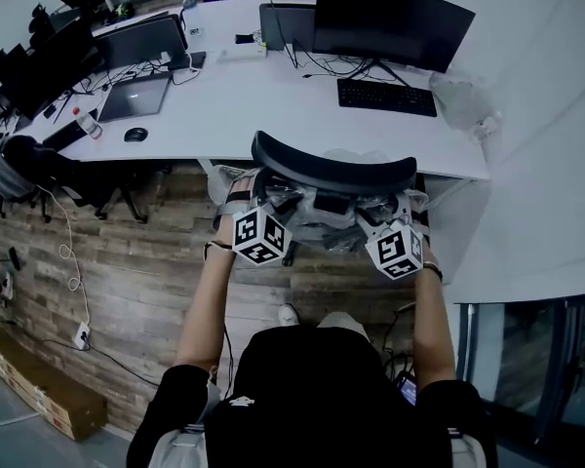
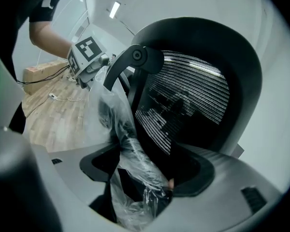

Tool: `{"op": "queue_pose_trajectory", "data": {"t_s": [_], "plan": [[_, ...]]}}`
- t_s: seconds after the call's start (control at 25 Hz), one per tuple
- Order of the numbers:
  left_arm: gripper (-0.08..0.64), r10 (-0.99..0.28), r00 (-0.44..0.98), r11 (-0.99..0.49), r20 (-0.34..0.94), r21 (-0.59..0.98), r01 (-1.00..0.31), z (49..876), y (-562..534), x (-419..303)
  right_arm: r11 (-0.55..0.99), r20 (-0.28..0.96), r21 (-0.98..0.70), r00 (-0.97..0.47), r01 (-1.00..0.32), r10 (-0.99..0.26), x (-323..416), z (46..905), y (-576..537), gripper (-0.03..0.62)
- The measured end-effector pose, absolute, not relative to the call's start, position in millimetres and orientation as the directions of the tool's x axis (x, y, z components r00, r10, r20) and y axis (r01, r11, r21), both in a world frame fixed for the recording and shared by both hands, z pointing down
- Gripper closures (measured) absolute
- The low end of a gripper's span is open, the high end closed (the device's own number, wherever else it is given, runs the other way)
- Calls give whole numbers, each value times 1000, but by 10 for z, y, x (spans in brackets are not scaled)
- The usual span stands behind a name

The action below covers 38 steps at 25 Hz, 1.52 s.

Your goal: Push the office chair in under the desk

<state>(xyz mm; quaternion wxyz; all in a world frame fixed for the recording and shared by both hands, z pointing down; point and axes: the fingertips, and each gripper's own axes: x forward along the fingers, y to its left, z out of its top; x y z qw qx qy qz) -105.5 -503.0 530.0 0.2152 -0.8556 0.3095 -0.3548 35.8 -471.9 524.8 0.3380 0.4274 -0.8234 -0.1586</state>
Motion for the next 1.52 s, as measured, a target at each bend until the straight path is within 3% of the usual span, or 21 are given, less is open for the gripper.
{"op": "queue_pose_trajectory", "data": {"t_s": [1.52], "plan": [[193,-694,554,-706,460,-588,-395,5345,-5697,-997,589,410,559,-422,-584,-808,425,5302,-5412,282]]}}
